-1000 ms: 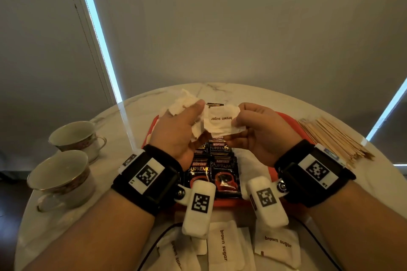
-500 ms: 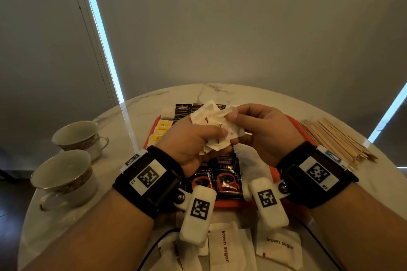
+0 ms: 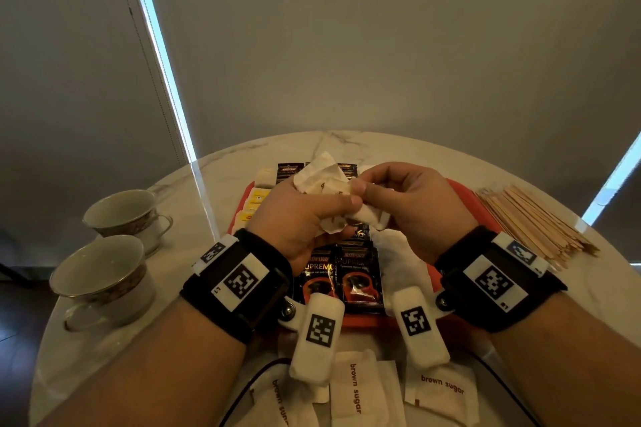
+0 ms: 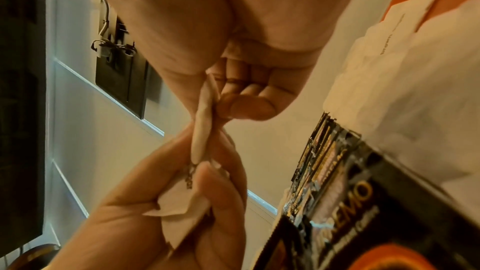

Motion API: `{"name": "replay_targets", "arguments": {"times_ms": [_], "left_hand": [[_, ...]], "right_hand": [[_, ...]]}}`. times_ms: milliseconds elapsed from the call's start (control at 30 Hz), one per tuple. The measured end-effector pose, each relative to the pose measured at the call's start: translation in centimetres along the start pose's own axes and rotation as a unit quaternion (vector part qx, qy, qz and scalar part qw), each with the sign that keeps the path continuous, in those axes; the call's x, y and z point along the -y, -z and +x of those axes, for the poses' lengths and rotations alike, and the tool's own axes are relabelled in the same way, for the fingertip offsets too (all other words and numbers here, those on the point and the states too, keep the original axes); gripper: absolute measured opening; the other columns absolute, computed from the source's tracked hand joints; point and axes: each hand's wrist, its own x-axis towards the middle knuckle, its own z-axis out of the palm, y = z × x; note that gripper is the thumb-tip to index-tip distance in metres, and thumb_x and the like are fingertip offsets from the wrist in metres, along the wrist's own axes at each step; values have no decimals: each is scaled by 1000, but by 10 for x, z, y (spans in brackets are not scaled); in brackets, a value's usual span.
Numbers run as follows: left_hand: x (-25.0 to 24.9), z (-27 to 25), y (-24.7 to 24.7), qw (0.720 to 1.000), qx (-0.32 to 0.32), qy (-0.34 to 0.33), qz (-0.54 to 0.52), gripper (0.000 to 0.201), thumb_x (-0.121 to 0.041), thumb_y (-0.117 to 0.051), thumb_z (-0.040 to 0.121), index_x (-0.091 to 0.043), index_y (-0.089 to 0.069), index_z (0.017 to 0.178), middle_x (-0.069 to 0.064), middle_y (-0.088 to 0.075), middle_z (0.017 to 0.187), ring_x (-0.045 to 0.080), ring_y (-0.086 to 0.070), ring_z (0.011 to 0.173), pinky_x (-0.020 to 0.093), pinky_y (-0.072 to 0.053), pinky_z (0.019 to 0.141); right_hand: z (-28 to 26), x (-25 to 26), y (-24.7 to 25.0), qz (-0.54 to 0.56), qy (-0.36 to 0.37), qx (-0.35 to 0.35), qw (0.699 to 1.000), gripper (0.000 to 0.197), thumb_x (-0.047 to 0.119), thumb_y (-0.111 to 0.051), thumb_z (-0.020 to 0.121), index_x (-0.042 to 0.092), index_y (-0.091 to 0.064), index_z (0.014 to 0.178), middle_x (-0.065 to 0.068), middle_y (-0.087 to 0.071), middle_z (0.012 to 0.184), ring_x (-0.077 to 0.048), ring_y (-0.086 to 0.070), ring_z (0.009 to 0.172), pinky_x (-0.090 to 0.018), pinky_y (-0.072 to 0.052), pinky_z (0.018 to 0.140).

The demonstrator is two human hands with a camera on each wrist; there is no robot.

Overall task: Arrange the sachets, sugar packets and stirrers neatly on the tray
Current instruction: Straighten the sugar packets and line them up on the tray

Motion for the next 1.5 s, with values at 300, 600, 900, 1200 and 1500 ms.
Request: {"name": "replay_targets", "arguments": {"times_ms": [300,600,900,1200,1500], "left_hand": [[-3,4,0,995,-70,17,-71,27,3,-77,83,-5,-70,107,14,-80,96,23,-77,76,26,-59,56],[-5,7,3,985,-113,24,-124,16,-8,-80,85,-3,-73,98,10,-79,84,17,-74,67,23,-57,52],[-2,9,3,985,-115,10,-132,15,-8,-79,86,-5,-73,100,9,-76,82,15,-73,69,25,-58,56],[-2,10,5,985,-116,8,-127,13,-8,-80,85,-6,-74,96,8,-76,80,14,-74,70,26,-59,57],[-2,11,7,987,-112,-3,-118,9,-8,-79,86,-9,-74,94,5,-76,77,13,-74,71,26,-60,59]], "right_hand": [[5,-3,-1,86,32,-107,990,8,1,-70,90,5,-70,96,-10,-76,88,-29,-76,85,-37,-61,68],[1,-2,-6,47,-56,-1,997,30,-2,-76,82,2,-66,110,-20,-75,97,-30,-73,84,-37,-62,73],[15,4,30,41,-109,-102,988,17,-13,-63,88,4,-67,87,-7,-66,69,-15,-61,58,-24,-51,51],[39,-43,103,-159,-335,-213,904,14,7,-71,86,-1,-70,97,-18,-73,93,-26,-57,77,-39,-45,74],[38,-39,97,-229,-339,-184,894,7,7,-69,90,1,-71,91,-21,-75,99,-29,-68,86,-50,-55,99]]}}
